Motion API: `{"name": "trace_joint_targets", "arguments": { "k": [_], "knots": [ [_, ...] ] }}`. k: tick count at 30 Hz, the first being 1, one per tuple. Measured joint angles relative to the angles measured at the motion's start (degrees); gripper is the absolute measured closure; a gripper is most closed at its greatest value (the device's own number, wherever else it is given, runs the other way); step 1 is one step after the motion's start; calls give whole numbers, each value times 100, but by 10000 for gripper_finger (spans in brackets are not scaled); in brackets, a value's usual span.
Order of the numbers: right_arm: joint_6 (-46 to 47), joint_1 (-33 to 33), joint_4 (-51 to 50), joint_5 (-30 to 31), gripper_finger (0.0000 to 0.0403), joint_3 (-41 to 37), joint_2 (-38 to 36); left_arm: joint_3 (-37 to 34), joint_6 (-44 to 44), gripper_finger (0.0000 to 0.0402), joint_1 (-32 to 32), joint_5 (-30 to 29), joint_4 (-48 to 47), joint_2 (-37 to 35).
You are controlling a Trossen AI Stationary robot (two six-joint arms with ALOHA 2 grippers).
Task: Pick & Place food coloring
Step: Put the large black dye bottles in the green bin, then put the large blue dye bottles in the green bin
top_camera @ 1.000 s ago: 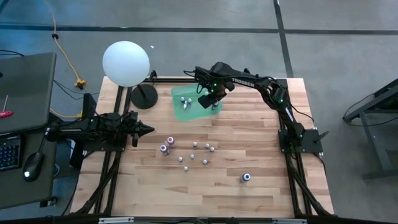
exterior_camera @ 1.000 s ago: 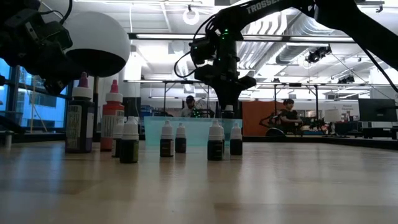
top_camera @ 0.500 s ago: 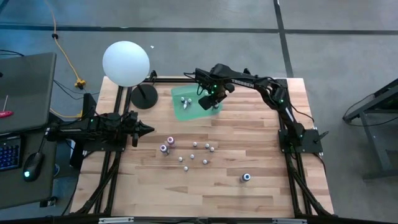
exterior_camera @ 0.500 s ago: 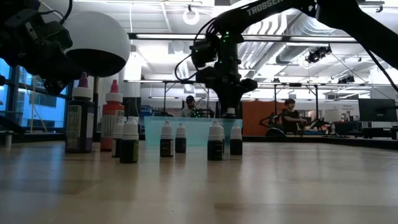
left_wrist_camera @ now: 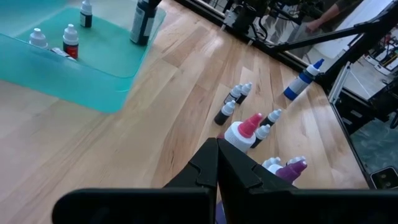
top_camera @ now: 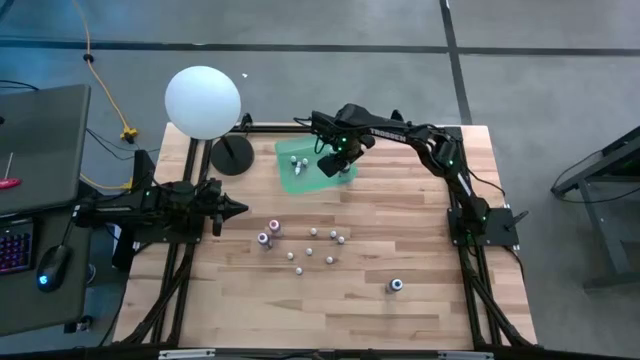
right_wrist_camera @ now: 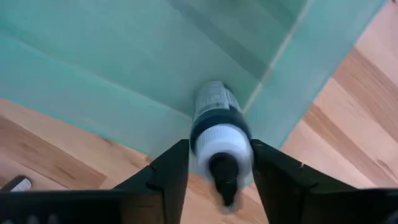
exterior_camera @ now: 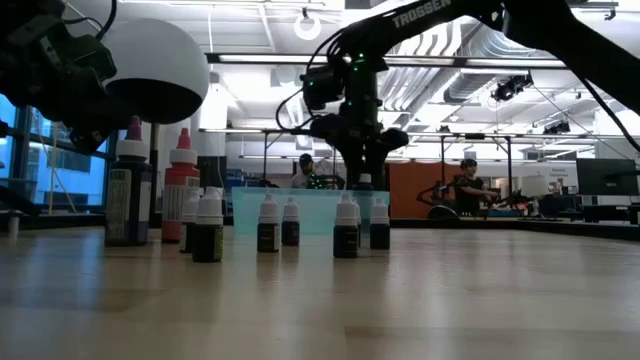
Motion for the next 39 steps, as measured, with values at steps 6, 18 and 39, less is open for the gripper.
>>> {"name": "trace_joint_targets", "arguments": {
  "k": [6, 18, 39],
  "knots": [
    [-21, 1, -59, -150, 202, 22, 6, 0, 0, 401, 0, 4, -2, 1],
    [-122, -43, -160, -88, 196, 27, -336, 0, 0, 401, 2, 2, -28, 1],
    [-1113, 49, 45, 503, 196, 37, -2509, 0, 0, 401, 1, 1, -42, 0]
  ]
}}
